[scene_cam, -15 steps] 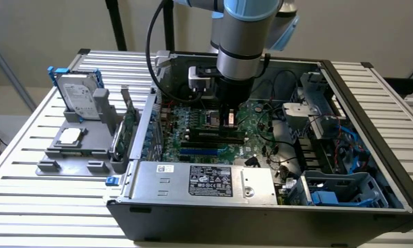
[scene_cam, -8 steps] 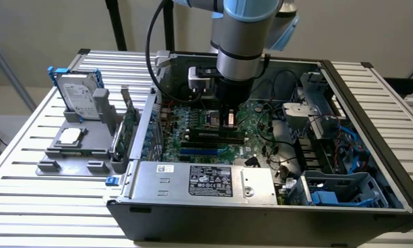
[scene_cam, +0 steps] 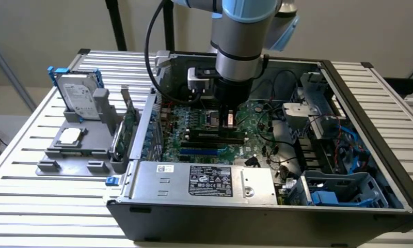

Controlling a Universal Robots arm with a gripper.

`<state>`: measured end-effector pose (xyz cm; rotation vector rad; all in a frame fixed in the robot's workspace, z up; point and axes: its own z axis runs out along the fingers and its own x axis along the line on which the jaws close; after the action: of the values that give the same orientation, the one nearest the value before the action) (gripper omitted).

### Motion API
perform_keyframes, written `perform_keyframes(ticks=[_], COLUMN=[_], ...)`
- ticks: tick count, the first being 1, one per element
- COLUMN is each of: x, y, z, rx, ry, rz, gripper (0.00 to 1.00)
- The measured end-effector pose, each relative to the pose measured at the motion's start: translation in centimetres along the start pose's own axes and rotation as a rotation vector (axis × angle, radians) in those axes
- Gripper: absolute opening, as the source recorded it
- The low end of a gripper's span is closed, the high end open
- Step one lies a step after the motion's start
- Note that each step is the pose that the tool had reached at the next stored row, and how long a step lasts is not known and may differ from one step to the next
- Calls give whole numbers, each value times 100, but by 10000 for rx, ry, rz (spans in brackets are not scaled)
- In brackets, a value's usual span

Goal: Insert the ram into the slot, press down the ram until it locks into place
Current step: 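Insert the ram into the slot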

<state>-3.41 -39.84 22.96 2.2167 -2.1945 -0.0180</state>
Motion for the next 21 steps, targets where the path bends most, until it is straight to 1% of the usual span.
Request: perform_keyframes(ticks=[10,21], x=[-1,-9], y=[3,7], z=[23,27], rx=[7,8], ry=[0,-3], rz=[0,2], gripper=[13,13])
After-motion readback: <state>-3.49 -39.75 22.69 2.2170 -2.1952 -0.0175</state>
